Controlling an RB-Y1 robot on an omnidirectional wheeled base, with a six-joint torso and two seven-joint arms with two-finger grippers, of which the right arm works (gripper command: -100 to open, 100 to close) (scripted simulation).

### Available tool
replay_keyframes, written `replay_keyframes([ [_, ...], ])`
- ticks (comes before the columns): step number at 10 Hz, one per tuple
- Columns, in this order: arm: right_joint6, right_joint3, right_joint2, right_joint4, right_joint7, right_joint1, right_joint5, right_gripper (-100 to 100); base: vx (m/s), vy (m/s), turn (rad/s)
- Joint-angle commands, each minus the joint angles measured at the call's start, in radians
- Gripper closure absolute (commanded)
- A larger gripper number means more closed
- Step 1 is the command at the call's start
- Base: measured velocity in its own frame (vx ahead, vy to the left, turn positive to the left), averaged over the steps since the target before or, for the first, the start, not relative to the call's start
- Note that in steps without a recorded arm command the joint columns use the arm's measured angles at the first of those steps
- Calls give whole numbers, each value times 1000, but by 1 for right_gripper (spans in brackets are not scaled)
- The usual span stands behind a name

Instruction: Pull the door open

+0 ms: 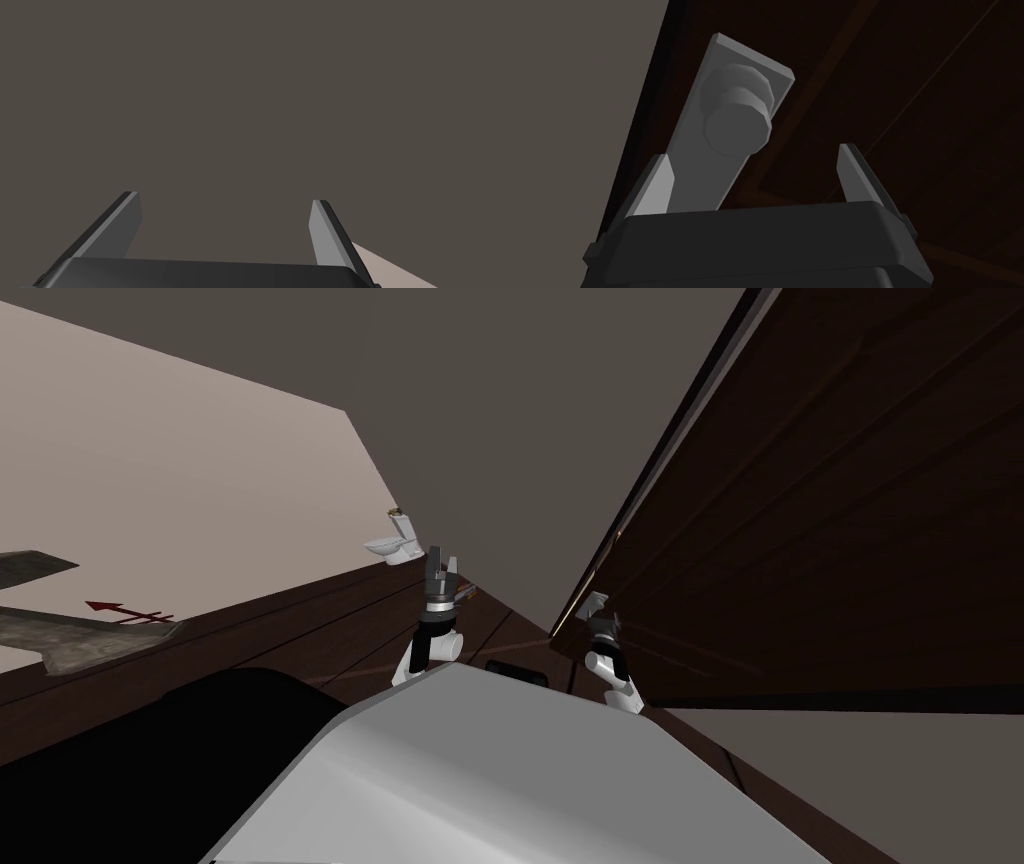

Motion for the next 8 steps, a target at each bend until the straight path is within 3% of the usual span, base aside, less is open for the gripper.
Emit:
replay_keyframes([
  [1,10,10,14,-12,-50,1,-44,-100,-90,-2,16],
  [2,10,10,14,-12,-57,1,-44,-100,-60,-9,4],
  [5,23,30,35,-22,-148,-2,-122,-100,-72,-17,13],
  [6,23,30,35,-22,-156,-2,-122,-100,-63,-5,2],
  [8,30,40,45,-28,-207,-4,-164,-100,-61,-3,8],
])
